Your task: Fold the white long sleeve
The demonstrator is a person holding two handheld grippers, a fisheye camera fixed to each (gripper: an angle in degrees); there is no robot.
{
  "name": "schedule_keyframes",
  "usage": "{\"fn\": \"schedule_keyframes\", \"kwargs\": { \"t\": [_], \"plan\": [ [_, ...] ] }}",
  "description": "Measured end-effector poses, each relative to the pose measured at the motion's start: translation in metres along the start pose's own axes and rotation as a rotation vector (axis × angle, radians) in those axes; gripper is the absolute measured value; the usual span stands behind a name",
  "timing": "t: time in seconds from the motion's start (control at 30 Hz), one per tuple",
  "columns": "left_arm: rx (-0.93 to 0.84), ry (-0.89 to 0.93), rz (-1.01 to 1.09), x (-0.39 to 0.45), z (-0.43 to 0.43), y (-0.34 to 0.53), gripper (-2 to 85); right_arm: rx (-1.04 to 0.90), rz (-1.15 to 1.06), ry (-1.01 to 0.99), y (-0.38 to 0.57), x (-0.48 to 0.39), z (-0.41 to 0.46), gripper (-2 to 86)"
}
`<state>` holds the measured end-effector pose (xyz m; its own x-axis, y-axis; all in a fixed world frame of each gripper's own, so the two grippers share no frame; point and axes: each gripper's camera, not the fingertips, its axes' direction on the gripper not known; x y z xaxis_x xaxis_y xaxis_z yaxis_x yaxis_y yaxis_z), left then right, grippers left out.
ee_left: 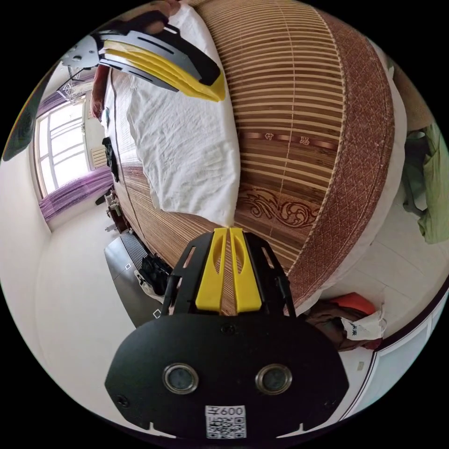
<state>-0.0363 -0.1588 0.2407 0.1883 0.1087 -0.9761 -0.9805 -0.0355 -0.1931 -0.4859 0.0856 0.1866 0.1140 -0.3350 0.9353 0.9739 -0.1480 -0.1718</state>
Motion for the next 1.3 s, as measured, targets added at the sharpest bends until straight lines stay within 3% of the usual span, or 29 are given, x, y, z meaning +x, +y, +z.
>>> {"fn": "schedule_keyframes", "kwargs": {
  "t": [0.2,0.43,0.67,0.77,0.83,0.97,1.13,1.3],
  "plan": [
    [0.006,0.026,0.032,0.035,0.024,-0.009,9.2,-0.018,0.029,-0.025,-0.004,-0.01,0.025,0.3],
    [-0.023,-0.085,0.113,0.081,0.054,-0.024,4.6,-0.066,0.022,0.044,-0.011,-0.024,0.049,2.8],
    [0.063,-0.056,-0.147,0.062,0.031,0.015,2.8,0.097,-0.069,0.23,-0.02,-0.064,0.064,12.8],
    [0.083,0.012,-0.274,0.048,0.027,0.027,2.8,0.025,-0.087,0.372,-0.03,-0.083,0.085,10.5],
    [0.11,0.043,-0.325,0.044,0.024,0.033,2.9,-0.033,-0.048,0.506,-0.033,-0.089,0.103,4.1],
    [0.063,0.106,-0.337,0.059,0.033,0.032,3.2,-0.014,0.001,0.438,-0.034,-0.088,0.097,-0.1],
    [0.104,-0.028,-0.36,0.084,0.015,0.034,5.0,-0.034,-0.006,0.417,-0.037,-0.093,0.091,-0.7],
    [0.169,-0.198,-0.216,0.112,-0.005,0.021,6.7,-0.042,0.005,0.392,-0.037,-0.098,0.087,-0.7]
  ]
}}
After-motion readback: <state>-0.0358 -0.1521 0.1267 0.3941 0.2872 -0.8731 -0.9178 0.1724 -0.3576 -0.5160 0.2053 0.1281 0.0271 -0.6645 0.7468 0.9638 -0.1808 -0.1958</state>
